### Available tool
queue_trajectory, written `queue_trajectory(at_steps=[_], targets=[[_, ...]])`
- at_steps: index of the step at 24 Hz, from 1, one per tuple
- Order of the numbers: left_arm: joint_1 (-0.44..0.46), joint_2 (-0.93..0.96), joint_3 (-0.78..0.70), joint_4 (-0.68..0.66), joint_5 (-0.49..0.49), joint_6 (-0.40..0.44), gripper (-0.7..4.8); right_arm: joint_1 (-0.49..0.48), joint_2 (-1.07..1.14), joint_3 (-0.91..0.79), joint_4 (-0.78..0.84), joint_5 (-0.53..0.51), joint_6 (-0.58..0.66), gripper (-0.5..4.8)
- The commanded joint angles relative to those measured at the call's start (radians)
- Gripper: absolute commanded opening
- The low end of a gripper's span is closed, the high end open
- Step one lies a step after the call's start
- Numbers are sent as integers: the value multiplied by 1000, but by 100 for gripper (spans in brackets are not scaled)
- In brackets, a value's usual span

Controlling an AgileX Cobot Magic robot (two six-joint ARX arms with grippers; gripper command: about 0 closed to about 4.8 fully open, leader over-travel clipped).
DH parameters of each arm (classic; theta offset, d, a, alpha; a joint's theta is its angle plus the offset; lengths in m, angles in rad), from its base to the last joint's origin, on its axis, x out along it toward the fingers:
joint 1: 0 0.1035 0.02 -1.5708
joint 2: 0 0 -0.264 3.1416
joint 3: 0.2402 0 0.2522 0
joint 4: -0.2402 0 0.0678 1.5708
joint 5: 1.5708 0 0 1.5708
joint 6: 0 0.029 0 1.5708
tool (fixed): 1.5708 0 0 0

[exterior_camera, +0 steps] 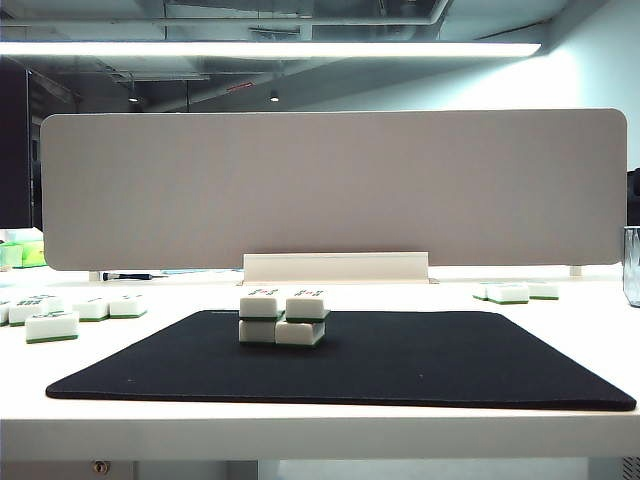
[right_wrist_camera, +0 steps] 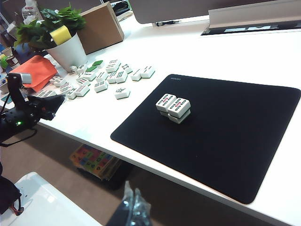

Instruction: Arrange four mahjong tiles into a neat stack, creating two layers of paired tiles.

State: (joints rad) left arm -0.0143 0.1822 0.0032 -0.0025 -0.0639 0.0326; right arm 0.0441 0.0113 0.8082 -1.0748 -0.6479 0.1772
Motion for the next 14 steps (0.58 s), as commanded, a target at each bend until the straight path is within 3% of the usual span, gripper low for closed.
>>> queue_trajectory(at_steps=[1,14], targets=[[10,-103,3,-165,0,19,21,1,-12,4,8,-1,-2,-1],[8,-180,3,-190,47,24,21,1,-12,4,8,-1,-2,-1]])
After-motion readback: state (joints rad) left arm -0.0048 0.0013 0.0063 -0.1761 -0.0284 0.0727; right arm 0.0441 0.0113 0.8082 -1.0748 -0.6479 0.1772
